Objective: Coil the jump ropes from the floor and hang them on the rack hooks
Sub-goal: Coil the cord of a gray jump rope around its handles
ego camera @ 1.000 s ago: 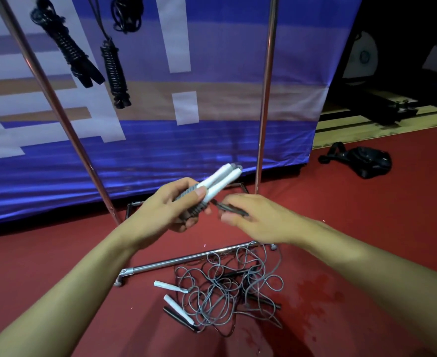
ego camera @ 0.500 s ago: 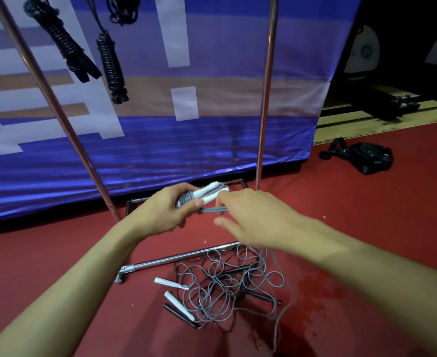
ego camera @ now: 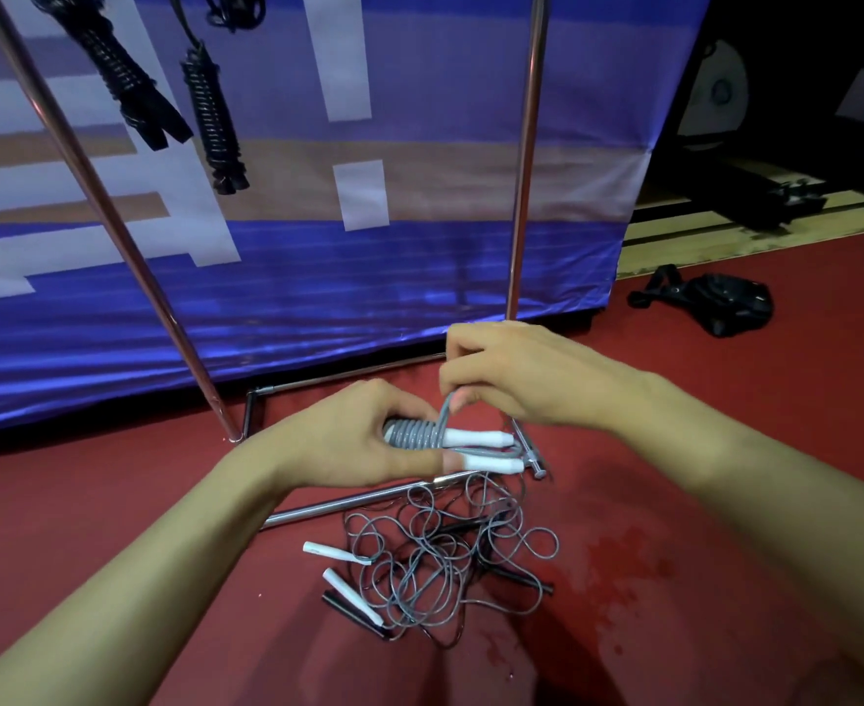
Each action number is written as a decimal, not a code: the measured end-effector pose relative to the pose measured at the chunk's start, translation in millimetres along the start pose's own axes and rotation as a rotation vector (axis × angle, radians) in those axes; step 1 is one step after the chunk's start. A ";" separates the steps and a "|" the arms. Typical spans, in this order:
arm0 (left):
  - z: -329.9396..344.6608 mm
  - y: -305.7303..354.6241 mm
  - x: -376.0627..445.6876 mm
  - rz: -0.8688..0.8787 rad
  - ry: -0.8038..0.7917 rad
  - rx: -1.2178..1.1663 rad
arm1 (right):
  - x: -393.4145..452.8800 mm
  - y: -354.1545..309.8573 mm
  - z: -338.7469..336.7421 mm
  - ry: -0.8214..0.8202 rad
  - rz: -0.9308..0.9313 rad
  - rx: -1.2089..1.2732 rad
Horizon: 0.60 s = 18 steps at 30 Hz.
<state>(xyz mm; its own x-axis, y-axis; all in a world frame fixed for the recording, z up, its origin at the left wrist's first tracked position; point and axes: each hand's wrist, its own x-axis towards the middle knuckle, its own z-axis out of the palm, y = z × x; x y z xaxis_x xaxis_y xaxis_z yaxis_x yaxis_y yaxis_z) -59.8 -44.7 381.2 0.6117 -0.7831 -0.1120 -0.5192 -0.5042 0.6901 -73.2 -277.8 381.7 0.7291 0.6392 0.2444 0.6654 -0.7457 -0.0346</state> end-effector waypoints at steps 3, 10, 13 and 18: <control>-7.0 -0.5 -5.0 0.007 -0.061 -0.132 | -1.7 9.3 13.9 -0.012 -0.014 0.050; -21.3 -15.1 -19.0 0.045 -0.116 -0.382 | -7.2 -5.8 18.1 -0.042 0.134 0.604; -24.0 -21.2 -20.5 0.019 -0.084 -0.464 | -7.1 -8.2 16.3 -0.091 0.279 0.829; -22.6 -29.8 -19.7 0.061 0.015 -0.640 | -6.7 -11.7 21.3 -0.038 0.441 1.366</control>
<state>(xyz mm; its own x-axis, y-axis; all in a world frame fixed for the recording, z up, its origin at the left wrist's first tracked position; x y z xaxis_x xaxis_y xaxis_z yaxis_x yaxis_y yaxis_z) -42.8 -6.0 379.0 0.6030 -0.7961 -0.0518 -0.0978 -0.1382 0.9856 -82.5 -269.4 359.8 0.9017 0.4287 -0.0556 0.0022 -0.1333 -0.9911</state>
